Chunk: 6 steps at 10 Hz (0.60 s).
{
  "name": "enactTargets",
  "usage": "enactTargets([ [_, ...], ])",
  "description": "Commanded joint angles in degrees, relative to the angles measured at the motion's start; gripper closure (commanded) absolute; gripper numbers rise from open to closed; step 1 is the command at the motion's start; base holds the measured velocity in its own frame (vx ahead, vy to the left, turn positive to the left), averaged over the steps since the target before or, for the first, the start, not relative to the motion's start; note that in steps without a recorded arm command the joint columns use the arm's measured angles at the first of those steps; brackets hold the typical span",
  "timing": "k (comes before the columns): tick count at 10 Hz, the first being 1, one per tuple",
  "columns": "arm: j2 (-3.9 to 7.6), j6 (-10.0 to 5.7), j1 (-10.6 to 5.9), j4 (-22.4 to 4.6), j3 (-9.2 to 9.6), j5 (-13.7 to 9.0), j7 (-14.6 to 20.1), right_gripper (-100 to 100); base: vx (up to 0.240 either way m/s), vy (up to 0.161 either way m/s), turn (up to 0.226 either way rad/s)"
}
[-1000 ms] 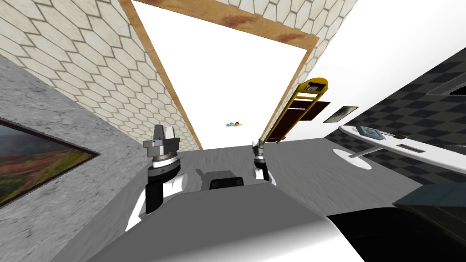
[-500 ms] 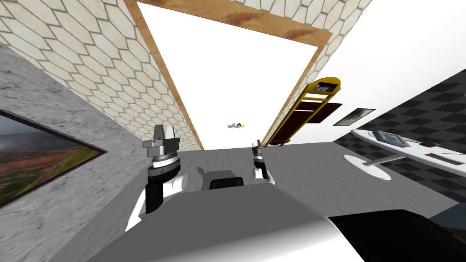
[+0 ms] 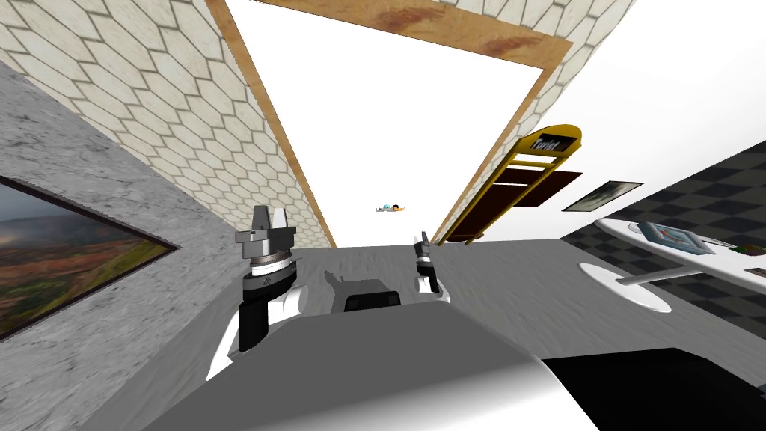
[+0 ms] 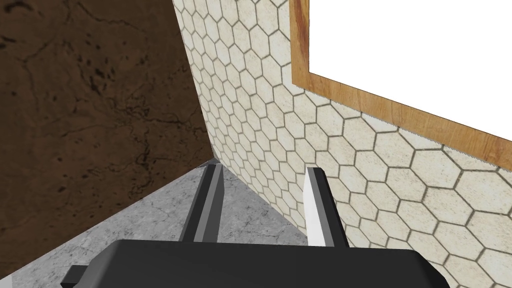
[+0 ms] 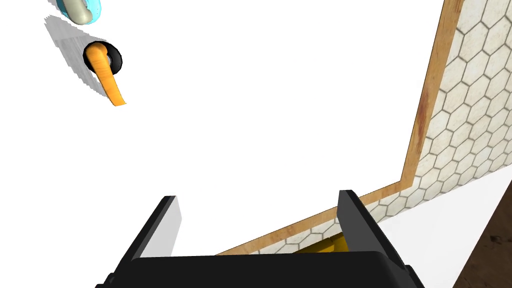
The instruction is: Pull the door open
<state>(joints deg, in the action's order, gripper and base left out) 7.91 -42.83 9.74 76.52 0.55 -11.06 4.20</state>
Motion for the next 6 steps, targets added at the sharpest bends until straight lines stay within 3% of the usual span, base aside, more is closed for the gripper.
enactTargets([
  [1,0.3,-0.44,-1.18,-2.9,-0.19,-0.4,-0.2,-100,0.087,-0.014,0.115],
  [6,1.02,-1.37,-4.61,-11.0,-0.76,-1.5,-1.0,-100,0.094,-0.03,0.087],
])
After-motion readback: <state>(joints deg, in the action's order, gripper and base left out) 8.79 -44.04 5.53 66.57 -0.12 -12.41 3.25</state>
